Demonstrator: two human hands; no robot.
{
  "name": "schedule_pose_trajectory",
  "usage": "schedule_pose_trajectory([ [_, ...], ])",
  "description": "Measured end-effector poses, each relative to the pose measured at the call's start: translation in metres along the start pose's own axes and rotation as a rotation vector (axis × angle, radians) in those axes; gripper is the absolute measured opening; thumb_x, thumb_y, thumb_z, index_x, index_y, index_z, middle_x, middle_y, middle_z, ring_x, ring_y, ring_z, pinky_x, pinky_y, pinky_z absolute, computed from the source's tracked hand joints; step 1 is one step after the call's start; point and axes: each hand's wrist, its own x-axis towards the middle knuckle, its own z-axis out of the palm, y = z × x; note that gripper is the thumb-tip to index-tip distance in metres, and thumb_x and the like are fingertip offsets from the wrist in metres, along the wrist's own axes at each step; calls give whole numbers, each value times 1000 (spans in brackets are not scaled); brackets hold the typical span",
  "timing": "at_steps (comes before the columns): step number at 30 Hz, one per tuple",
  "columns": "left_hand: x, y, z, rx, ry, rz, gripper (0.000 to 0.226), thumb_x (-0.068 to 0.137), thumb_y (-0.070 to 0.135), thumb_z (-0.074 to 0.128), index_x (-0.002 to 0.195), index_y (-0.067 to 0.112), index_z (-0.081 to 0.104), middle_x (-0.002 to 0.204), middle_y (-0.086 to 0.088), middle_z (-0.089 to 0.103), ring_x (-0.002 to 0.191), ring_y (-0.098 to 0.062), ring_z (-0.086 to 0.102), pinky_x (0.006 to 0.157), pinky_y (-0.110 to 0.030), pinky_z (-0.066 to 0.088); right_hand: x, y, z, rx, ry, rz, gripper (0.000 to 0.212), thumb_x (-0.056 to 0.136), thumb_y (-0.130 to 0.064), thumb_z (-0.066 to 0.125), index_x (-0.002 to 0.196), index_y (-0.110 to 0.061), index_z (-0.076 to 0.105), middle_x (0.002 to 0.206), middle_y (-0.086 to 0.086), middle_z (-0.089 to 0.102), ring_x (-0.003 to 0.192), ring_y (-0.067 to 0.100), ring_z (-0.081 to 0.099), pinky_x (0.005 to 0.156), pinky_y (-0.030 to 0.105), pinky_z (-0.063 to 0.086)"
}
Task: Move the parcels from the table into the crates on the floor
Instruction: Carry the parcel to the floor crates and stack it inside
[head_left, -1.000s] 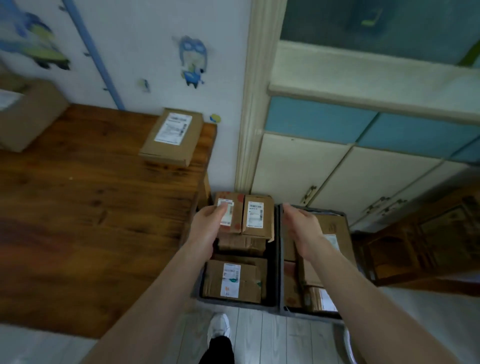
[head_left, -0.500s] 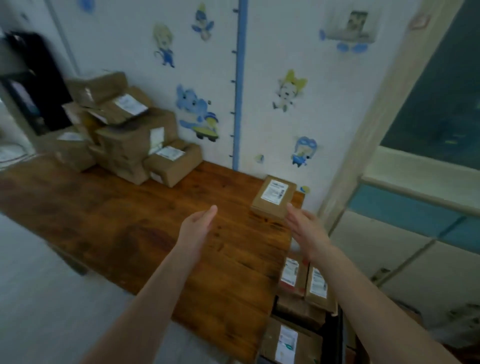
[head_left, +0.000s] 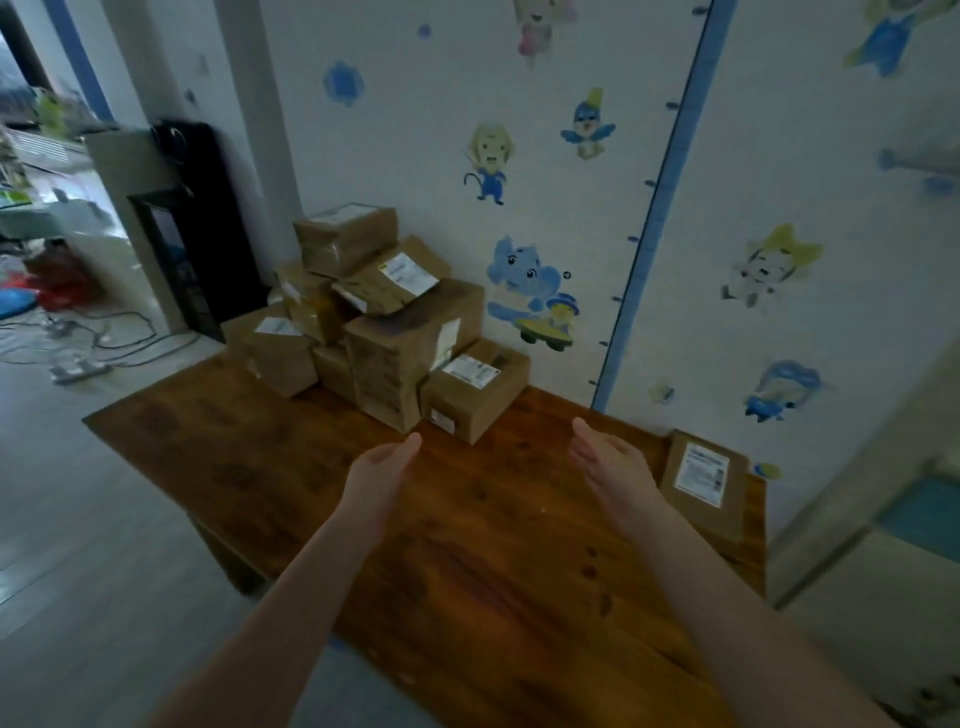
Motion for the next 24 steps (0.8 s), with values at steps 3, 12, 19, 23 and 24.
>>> schedule_pose_trajectory([
  [3,33,7,-7,-13,-7,8,31,95,32,55,117,10,58,86,1,60,80,-11,56,68,-27,42,29,1,23,-9,8,15,55,89,-37,61,132,-6,48,134,11,53,122,22,50,107,36,35],
  [12,142,35,-8,2,-18,-32,46,94,29,57,132,4,49,95,1,57,95,-16,54,82,-32,42,136,-10,81,-6,24,83,54,91,-36,60,133,-6,46,136,11,51,126,23,47,111,42,31],
  [19,203,43,-2,65,-72,-60,50,94,29,58,136,5,45,112,-3,57,115,-21,52,104,-38,41,184,-5,109,-23,74,146,58,91,-38,60,137,-7,43,137,10,50,127,24,46,112,45,29],
  [23,232,43,-3,111,-119,-74,56,93,31,59,139,5,42,130,-11,53,121,-26,49,106,-41,40,201,4,123,-23,122,174,60,89,-40,61,136,-7,44,138,11,49,128,25,45,113,46,28],
  [24,240,42,-3,137,-143,-84,54,94,30,58,138,4,43,129,-12,54,121,-27,50,106,-41,41,203,8,127,-19,143,185,61,88,-41,62,136,-7,44,139,11,48,129,27,44,113,46,29],
])
